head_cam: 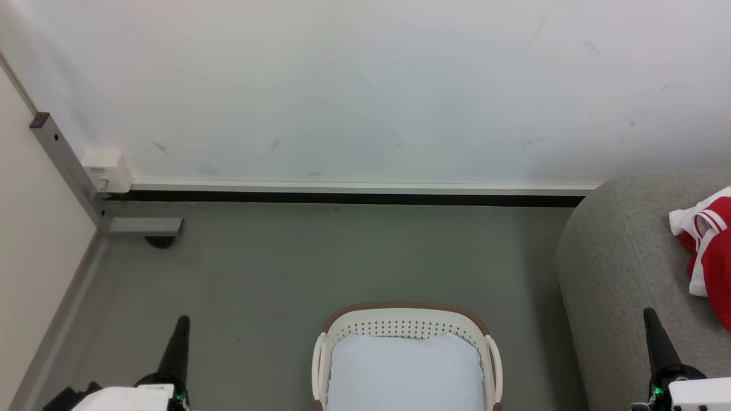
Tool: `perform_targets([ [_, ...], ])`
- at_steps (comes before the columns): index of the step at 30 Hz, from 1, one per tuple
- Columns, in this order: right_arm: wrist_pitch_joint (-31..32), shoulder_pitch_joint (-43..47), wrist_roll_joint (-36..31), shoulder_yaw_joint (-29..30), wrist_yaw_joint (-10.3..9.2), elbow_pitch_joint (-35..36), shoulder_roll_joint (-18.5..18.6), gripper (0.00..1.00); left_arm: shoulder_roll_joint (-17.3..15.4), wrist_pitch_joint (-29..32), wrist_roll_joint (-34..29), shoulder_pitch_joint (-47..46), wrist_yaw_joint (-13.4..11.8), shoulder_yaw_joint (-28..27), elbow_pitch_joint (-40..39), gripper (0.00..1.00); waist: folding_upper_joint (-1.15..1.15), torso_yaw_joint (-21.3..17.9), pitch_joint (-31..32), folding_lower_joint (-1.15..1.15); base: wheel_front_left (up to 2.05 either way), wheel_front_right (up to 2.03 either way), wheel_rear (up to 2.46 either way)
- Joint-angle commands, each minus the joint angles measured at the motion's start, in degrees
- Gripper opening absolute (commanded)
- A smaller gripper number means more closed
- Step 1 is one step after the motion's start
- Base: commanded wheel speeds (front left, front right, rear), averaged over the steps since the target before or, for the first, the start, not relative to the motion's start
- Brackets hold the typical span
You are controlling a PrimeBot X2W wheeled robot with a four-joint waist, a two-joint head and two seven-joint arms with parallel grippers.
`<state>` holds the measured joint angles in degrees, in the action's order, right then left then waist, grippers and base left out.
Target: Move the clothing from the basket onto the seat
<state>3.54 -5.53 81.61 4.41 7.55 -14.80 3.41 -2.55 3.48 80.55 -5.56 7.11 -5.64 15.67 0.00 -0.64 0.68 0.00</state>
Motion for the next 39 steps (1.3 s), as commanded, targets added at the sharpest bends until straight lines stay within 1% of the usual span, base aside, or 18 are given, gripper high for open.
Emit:
perform_targets([
  [1, 0.39, -0.67, 1.16, 0.49, -0.09, 0.5, -0.03, 0.0, -0.5, 0.43, 1.59, -0.84, 0.32, -0.43, -0.62, 0.0, 0.0, 0.04, -0.05, 0.0, 0.0, 0.0, 0.0],
  [28, 3.22, -1.02, 11.03, 2.42, -0.12, 0.98, -0.57, 0.0, -0.53, 3.29, 12.33, -0.94, 0.54, -1.03, -1.78, 0.0, 0.0, 0.63, -0.85, 0.0, 0.0, 0.0, 0.0],
  [39, 3.21, -1.0, 10.79, 2.36, -0.12, 0.94, -0.56, 0.0, -0.52, 3.3, 12.19, -0.9, 0.54, -1.01, -1.76, 0.0, 0.0, 0.64, -0.86, 0.0, 0.0, 0.0, 0.0],
])
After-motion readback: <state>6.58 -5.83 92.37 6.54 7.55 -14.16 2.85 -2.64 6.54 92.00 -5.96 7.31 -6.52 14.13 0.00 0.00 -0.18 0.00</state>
